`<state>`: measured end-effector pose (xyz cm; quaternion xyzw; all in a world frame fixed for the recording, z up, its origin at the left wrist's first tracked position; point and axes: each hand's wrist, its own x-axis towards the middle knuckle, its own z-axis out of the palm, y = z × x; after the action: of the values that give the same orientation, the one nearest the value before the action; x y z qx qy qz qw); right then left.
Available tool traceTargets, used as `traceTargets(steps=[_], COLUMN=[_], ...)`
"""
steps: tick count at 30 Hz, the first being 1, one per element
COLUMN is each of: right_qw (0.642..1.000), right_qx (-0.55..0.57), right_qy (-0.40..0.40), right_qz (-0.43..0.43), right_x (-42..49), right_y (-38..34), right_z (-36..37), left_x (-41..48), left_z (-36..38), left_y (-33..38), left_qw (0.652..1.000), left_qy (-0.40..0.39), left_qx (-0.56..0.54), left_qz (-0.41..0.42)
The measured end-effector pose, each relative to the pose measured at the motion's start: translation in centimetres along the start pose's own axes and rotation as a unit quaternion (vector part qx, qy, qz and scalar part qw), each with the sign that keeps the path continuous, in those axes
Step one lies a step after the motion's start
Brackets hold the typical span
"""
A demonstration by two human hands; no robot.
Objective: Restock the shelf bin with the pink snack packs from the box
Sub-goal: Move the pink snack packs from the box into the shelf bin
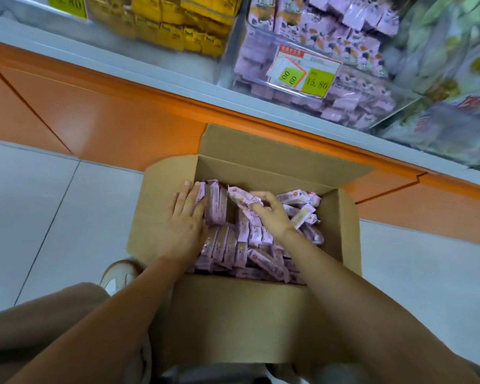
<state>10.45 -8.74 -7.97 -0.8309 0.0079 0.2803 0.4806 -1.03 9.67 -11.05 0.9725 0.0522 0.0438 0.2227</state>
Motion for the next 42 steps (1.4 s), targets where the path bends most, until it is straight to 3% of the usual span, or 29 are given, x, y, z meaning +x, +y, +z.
traceTargets(steps=[3,5,6,8,10,14,20,26,31,35,40,42], right_qw=[0.99,0.978,0.971,0.953,0.94,0.938,0.981,0.987,0.981,0.967,0.958,0.958], right_qx=[0.134,0.201,0.233,0.296,0.331,0.337,0.162,0.072,-0.023,-0.041,-0.079,-0.056], right_qy=[0.0,-0.021,-0.034,-0.06,-0.076,-0.078,-0.036,-0.019,0.007,-0.041,-0.042,-0.02], right_qz=[0.036,0.043,0.042,0.034,0.02,-0.015,-0.103,-0.146,-0.194,-0.248,-0.272,-0.28], right_x=[-2.3,-3.5,-4.2,-5.8,-7.4,-9.6,-12.5,-14.7,-16.0,-15.7,-15.2,-14.3], right_y=[-1.2,-1.9,-2.4,-3.8,-5.1,-6.5,-7.1,-8.6,-12.8,-16.7,-21.8,-24.6], right_z=[-1.7,-2.3,-2.4,-2.5,-2.4,-2.4,-2.9,-4.0,-6.9,-8.1,-10.7,-12.1], left_x=[0.2,0.5,0.8,0.9,0.9,0.3,-0.9,-1.8,-1.6,-0.6,2.8,4.3], left_z=[-0.7,-1.8,-2.5,-4.0,-5.1,-7.8,-10.7,-13.2,-15.4,-16.8,-19.4,-21.2], left_y=[2.4,5.0,6.3,8.4,9.9,11.6,13.1,14.0,13.2,13.6,14.2,14.7], left_qw=[1.0,0.986,0.96,0.858,0.78,0.707,0.683,0.727,0.808,0.831,0.848,0.872], left_qy=[0.005,-0.017,-0.039,-0.104,-0.097,-0.007,0.018,0.03,-0.014,-0.05,0.002,0.053], left_qx=[-0.021,-0.135,-0.233,-0.436,-0.557,-0.648,-0.671,-0.644,-0.573,-0.55,-0.529,-0.486], left_qz=[-0.018,-0.094,-0.151,-0.252,-0.27,-0.284,-0.289,-0.235,-0.139,-0.075,-0.004,0.03])
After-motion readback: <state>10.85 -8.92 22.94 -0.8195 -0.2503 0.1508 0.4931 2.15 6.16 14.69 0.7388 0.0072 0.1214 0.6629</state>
